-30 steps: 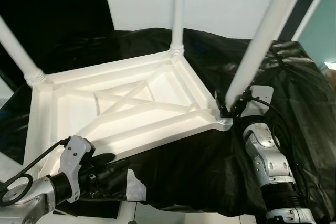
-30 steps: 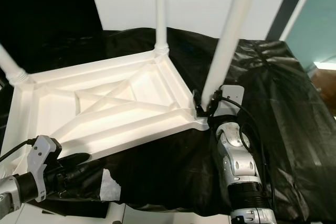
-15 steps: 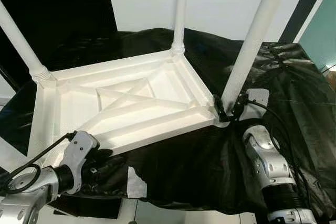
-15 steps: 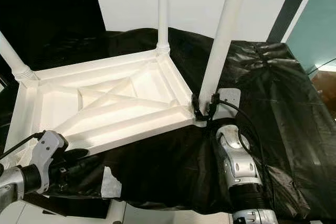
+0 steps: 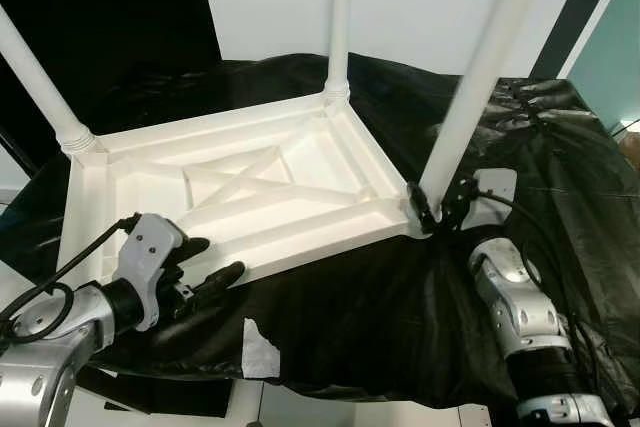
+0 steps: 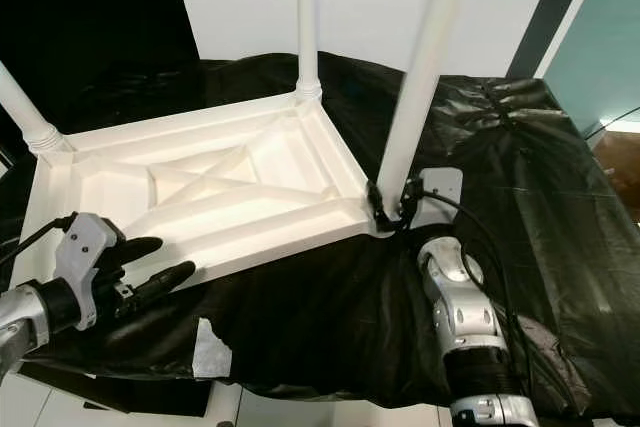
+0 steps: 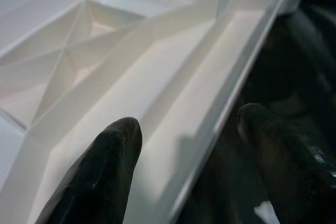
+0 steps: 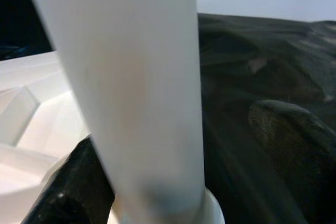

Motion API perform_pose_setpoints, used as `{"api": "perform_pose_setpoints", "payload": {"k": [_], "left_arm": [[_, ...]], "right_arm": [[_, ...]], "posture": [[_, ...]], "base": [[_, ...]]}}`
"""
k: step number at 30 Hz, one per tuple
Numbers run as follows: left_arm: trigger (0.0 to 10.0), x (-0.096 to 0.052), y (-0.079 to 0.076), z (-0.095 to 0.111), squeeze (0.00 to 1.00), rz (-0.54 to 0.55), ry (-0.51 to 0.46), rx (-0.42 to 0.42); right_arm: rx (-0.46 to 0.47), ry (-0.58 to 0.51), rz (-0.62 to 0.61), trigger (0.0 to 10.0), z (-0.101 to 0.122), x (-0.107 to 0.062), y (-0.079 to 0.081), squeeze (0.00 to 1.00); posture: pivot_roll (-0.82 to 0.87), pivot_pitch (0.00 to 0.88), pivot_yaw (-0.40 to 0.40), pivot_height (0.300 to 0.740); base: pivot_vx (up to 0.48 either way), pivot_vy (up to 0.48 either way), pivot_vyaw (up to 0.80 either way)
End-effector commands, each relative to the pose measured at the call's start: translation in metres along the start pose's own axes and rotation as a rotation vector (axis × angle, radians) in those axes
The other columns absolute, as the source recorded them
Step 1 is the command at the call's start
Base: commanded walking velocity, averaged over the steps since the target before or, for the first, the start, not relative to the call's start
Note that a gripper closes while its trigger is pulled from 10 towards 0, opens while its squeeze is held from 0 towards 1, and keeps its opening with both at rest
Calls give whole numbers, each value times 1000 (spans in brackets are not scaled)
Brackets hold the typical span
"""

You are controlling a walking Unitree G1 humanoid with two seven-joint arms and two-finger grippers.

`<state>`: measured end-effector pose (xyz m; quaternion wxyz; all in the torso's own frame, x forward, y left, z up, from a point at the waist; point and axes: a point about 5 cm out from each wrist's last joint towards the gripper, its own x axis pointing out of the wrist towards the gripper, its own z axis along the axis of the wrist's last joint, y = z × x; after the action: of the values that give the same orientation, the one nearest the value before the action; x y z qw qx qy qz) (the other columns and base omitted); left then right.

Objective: Building children table

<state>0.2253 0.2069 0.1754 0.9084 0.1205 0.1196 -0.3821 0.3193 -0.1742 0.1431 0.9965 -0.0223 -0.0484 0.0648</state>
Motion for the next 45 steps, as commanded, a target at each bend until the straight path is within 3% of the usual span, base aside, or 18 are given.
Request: {"api": "perform_pose_setpoints", "payload": {"k": [1, 3, 4, 10, 15, 17, 21, 23, 26, 30, 37, 40, 43, 44, 45], "left_arm": [[10000, 1, 0, 4, 0, -21, -29, -18], [10000, 4, 1, 8, 0, -23, -60, -24], [10000, 16, 5, 21, 0, 18, -155, -44], [10000, 42, 3, 41, 0, 24, -303, -74], [10000, 58, 1, 48, 0, -70, -315, -43], [10000, 71, 3, 57, 0, -155, -314, -12], [10000, 78, 1, 64, 0, -211, -314, 19], [10000, 89, -4, 74, 0, -294, -319, 54], [10000, 94, -7, 79, 0, -334, -322, 73], [10000, 111, -14, 92, 0, -434, -336, 119], [10000, 123, -22, 101, 0, -516, -342, 161], [10000, 126, -25, 104, 0, -531, -349, 165], [10000, 124, -35, 101, 0, -542, -358, 151], [10000, 124, -35, 101, 0, -542, -358, 151], [10000, 123, -38, 97, 0, -531, -360, 137]], "right_arm": [[2, -18, -36, 10000, 2, 1, -10, 0], [-5, -36, -65, 10000, 6, 4, -14, 0], [-9, -73, -142, 10000, 14, 8, -22, 0], [6, -95, -233, 10000, 17, 10, -34, 0], [15, -95, -292, 10000, 16, 6, -44, 0], [2, -97, -374, 10000, 15, -2, -56, 0], [-3, -105, -436, 10000, 15, -8, -64, 0], [-30, -103, -520, 10000, 13, -18, -74, 0], [-24, -100, -569, 10000, 11, -25, -78, 0], [-40, -90, -712, 10000, 4, -48, -88, 0], [-64, -87, -839, 10000, 1, -65, -94, 0], [-57, -89, -813, 10000, 1, -62, -92, 0], [-30, -123, -575, 10000, 9, -38, -64, 0], [-30, -123, -575, 10000, 9, -38, -64, 0], [-15, -126, -498, 10000, 11, -31, -53, 0]], "posture": [[31, 28, -13, 740], [34, 22, -16, 740], [35, 18, -15, 740], [34, 13, -21, 740], [3, 12, -6, 740], [-20, 10, 17, 740], [-35, 12, 34, 740], [-66, 15, 73, 740], [-82, 16, 91, 740], [-110, 20, 126, 740], [-119, 27, 142, 740], [-115, 28, 139, 740], [-105, 30, 128, 740], [-105, 30, 128, 740], [-90, 27, 114, 740]], "base": [[0, 0, 0], [0, 0, 0], [0, 0, 0], [0, 0, 0], [0, 0, 0], [0, 0, 0], [0, 0, 0], [0, 0, 0], [0, 0, 0], [0, 0, 0], [0, 0, 0], [0, 0, 0], [0, 0, 0], [0, 0, 0], [0, 0, 0]]}}
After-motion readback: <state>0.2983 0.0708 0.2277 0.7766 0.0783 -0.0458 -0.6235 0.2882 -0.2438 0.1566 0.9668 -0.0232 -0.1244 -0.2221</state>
